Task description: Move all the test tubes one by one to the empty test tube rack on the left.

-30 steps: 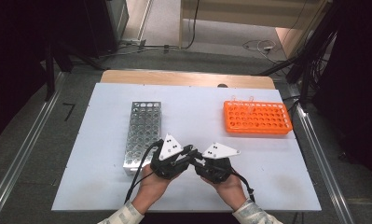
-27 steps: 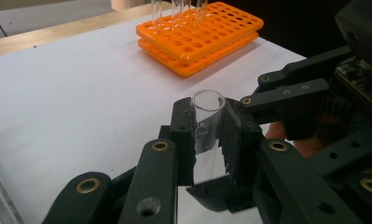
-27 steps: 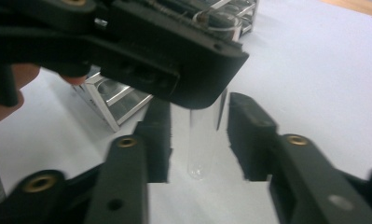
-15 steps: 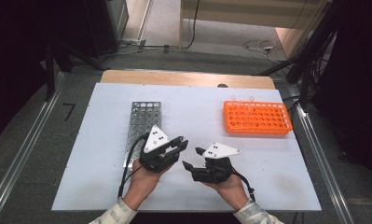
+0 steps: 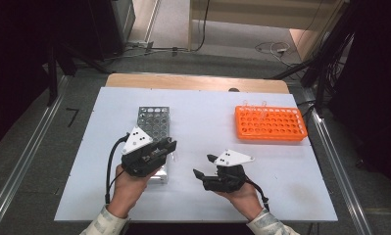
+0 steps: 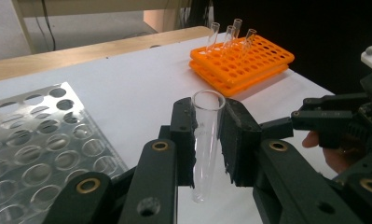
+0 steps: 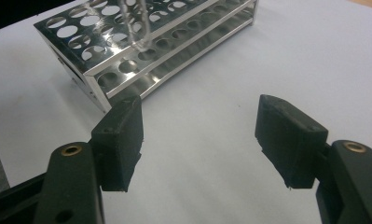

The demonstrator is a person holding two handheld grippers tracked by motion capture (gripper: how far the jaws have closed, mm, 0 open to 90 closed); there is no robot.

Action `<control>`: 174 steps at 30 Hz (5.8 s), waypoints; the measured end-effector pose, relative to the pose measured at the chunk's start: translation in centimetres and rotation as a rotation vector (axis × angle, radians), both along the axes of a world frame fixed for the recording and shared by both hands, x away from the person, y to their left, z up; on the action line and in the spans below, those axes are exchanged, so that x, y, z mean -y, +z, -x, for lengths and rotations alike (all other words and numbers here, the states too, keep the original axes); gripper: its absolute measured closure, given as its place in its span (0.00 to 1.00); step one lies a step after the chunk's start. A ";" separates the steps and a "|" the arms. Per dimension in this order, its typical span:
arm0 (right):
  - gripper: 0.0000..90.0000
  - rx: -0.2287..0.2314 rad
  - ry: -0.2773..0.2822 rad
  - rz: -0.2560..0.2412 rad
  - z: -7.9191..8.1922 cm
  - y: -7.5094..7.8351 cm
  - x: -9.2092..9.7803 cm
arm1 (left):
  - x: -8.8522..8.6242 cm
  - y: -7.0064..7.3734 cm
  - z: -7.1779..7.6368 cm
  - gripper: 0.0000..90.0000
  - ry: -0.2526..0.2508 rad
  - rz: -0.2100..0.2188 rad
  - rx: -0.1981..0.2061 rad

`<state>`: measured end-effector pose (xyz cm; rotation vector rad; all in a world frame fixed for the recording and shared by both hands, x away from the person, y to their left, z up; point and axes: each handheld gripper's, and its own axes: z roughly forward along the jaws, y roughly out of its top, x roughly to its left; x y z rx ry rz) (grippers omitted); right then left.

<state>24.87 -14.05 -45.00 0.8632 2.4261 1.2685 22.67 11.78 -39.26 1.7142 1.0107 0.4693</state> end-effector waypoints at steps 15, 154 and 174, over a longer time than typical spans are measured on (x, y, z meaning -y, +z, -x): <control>0.34 0.001 -0.018 -0.001 -0.2 0.1 0.6 | -2.4 -0.8 2.1 0.83 0.025 -0.055 -0.025; 0.81 0.089 -0.570 -0.015 -14.5 0.8 12.8 | -5.6 -3.7 1.6 0.20 0.276 0.015 -0.018; 0.81 0.098 -0.470 -0.036 -9.6 4.4 12.7 | -5.0 -3.3 2.1 0.20 0.260 0.013 -0.007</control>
